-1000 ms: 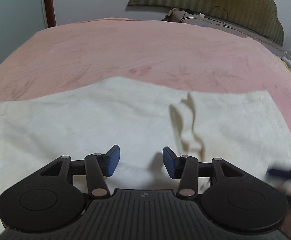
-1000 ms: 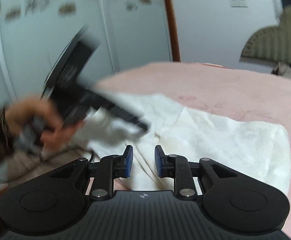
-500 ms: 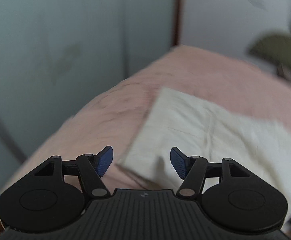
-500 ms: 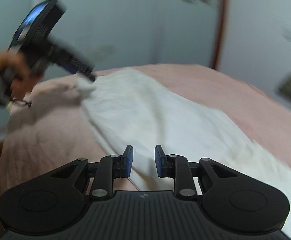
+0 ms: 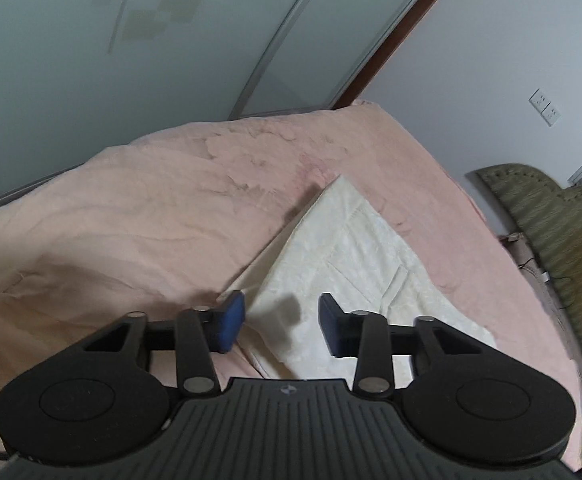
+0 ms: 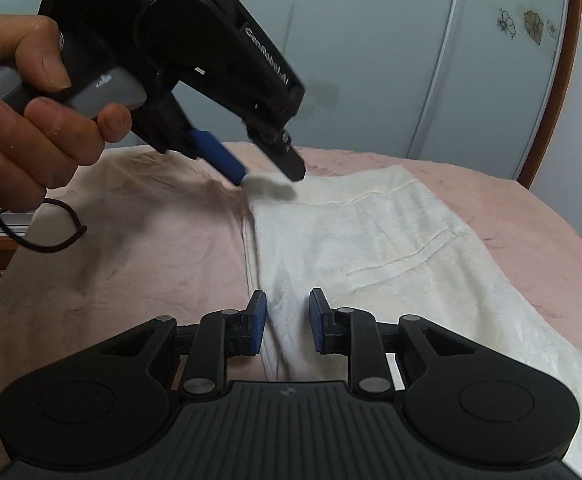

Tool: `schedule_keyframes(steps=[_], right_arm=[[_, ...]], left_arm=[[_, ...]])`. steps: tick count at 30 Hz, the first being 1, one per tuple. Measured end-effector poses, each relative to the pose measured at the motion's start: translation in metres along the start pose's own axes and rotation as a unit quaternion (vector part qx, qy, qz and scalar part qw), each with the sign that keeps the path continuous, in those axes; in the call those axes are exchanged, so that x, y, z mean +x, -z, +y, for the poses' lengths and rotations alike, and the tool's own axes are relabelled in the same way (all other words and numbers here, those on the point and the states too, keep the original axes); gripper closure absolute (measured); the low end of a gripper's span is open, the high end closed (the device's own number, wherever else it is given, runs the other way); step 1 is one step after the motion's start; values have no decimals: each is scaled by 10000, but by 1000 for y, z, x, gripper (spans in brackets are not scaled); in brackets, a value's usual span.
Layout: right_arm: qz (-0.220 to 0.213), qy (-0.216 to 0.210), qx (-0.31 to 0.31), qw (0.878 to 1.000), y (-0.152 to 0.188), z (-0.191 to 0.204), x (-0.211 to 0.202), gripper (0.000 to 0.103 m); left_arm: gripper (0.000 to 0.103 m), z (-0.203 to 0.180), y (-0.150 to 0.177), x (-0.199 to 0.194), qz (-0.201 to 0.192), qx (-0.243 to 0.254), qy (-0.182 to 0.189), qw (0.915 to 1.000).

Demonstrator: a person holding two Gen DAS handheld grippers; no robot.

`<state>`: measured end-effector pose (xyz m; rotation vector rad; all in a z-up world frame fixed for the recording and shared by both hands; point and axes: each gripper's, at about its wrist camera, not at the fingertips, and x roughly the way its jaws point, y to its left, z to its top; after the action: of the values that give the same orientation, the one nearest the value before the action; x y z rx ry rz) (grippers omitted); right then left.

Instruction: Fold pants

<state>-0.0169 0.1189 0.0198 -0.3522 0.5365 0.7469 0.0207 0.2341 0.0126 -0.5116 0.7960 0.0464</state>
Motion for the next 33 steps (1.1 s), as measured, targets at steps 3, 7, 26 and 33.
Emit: schedule_keyframes(steps=[3, 7, 26, 33], right_arm=[[-62, -27, 118, 9999, 1, -2, -3, 92], [-108, -39, 174, 9998, -3, -1, -1, 96], [-189, 1659, 1346, 9767, 81, -55, -153, 83], [161, 2182, 2359, 9468, 148, -91, -213, 73]], left_arm=[[96, -4, 3, -3, -165, 218, -87, 9996], [98, -3, 3, -6, -337, 365, 32, 9988], [75, -46, 14, -18, -868, 1481, -732, 9824], [42, -134, 49, -14, -261, 2066, 691, 9756]])
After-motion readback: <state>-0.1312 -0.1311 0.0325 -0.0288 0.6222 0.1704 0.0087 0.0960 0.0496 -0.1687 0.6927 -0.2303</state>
